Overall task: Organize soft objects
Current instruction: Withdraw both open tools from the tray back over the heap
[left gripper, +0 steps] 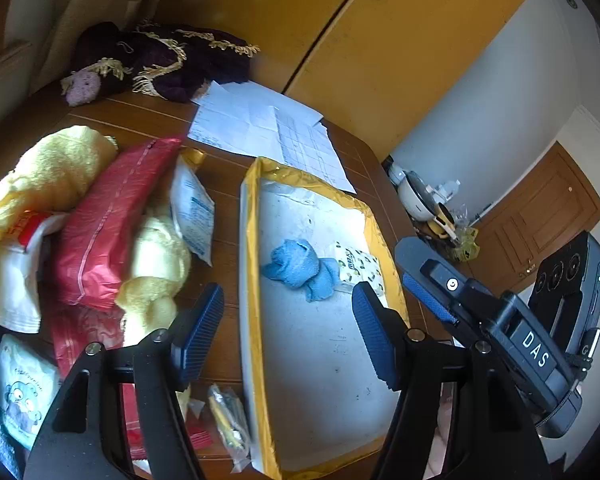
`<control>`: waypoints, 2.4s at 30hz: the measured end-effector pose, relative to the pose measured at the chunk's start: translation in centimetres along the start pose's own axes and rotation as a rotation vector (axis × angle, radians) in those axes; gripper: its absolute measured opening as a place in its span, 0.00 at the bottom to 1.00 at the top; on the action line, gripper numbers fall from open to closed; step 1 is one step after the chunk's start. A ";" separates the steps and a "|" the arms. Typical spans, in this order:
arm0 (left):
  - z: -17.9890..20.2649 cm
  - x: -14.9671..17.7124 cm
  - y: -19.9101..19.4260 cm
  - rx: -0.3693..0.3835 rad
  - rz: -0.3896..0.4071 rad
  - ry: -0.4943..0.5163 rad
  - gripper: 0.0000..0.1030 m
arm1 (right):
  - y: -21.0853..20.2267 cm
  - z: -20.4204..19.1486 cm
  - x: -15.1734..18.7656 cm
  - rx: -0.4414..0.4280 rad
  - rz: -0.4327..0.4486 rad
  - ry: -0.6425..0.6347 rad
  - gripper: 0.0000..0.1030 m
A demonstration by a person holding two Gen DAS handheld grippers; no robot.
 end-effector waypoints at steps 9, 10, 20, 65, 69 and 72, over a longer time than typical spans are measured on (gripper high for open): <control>-2.1 1.3 -2.8 -0.080 0.084 -0.024 0.64 | 1.5 -2.6 1.1 -0.059 -0.051 -0.061 0.68; -2.3 1.5 -3.0 -0.087 0.091 -0.029 0.64 | 1.6 -2.8 1.2 -0.062 -0.056 -0.064 0.68; -4.4 2.7 -3.8 -0.130 0.123 -0.054 0.64 | 2.9 -3.8 2.1 -0.090 -0.108 -0.065 0.65; -5.9 3.1 -5.7 -0.136 0.163 -0.099 0.64 | 4.5 -5.6 3.9 -0.194 -0.207 -0.084 0.62; -5.9 3.0 -5.7 -0.136 0.169 -0.105 0.64 | 4.5 -5.5 3.9 -0.192 -0.201 -0.081 0.62; -5.9 3.1 -5.7 -0.137 0.163 -0.104 0.64 | 4.4 -5.5 4.0 -0.193 -0.210 -0.083 0.62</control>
Point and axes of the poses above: each gripper's, at about its wrist camera, not at the fingertips, and y roughly the way its jaws point, z to its right, x to its underside, the point moved 2 cm from there along y, roughly the way its jaws point, and after that the axes turned 8 degrees about -z, right-handed, at the moved point
